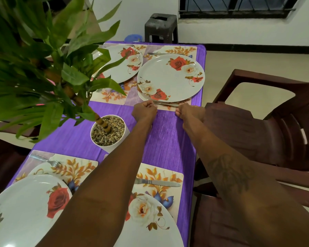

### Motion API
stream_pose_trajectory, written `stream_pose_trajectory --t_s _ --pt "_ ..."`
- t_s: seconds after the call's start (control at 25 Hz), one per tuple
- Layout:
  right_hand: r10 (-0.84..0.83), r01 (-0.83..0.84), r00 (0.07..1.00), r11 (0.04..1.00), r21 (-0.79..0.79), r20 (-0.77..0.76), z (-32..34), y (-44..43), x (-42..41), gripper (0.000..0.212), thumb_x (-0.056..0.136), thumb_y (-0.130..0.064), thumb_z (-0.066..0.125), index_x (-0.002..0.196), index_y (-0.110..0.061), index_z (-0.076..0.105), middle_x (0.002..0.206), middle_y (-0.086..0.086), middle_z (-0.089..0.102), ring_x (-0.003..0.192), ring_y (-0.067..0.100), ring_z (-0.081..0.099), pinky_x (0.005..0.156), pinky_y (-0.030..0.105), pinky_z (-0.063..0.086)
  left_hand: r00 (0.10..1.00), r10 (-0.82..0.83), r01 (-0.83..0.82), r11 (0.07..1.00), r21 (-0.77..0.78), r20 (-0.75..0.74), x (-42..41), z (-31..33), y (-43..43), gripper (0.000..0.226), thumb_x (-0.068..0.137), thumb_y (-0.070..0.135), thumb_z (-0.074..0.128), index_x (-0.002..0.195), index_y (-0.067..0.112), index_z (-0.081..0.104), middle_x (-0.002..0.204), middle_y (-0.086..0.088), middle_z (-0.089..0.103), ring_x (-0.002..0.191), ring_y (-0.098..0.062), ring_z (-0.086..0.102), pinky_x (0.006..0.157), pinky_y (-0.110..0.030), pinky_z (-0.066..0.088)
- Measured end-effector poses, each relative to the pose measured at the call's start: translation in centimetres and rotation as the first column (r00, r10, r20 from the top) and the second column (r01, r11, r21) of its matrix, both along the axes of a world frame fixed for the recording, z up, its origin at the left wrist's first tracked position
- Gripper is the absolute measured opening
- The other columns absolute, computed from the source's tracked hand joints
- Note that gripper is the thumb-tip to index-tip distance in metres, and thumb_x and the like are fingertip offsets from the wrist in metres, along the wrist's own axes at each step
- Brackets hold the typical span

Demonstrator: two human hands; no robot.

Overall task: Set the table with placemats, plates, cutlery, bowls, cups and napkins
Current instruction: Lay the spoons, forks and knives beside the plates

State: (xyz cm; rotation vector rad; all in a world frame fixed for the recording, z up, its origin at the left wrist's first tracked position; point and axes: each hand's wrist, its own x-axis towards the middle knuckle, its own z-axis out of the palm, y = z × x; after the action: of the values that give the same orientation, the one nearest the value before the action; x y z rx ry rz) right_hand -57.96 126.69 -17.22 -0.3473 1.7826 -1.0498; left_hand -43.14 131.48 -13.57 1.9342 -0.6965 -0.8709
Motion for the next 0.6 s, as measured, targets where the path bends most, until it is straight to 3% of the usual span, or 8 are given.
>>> stream_pose_trajectory --t_s 0.12,0.36,0.6 --pt "-0.011 0.011 1.000 1.000 -0.028 -0.007 0.8 0.9 0.0 0.016 0.083 -0.021 0.085 0.091 -0.011 0.074 0.076 0.003 0.075 0.054 0.010 0.073 0.049 0.020 0.057 0.997 -0.068 0.068 0.998 0.004 -0.032 -0.5 0.4 0.8 0.040 0.084 0.007 0.079 0.122 0.018 0.075 0.107 0.005 0.077 0.096 -0.005 0.070 0.090 -0.026 0.060" --pt "0.047 -0.047 0.999 0.999 -0.026 0.006 4.0 7.4 -1.5 0.010 0.083 -0.018 0.082 0.090 -0.015 0.075 0.082 0.001 0.076 0.074 0.014 0.076 0.066 0.029 0.064 0.993 -0.037 0.041 0.999 0.034 -0.114 -2.3 2.7 6.6 0.023 0.085 0.010 0.076 0.106 0.019 0.079 0.088 0.001 0.079 0.074 -0.012 0.076 0.075 -0.032 0.065" --pt "0.140 -0.131 0.986 0.986 -0.102 0.086 10.1 19.5 -1.8 0.004 0.082 -0.014 0.077 0.084 -0.012 0.075 0.077 0.005 0.078 0.067 0.015 0.076 0.069 0.032 0.064 0.998 -0.049 0.049 0.999 0.001 -0.051 -2.8 9.4 19.7 0.017 0.083 0.015 0.078 0.100 0.016 0.081 0.084 -0.002 0.079 0.070 -0.019 0.074 0.076 -0.041 0.065"
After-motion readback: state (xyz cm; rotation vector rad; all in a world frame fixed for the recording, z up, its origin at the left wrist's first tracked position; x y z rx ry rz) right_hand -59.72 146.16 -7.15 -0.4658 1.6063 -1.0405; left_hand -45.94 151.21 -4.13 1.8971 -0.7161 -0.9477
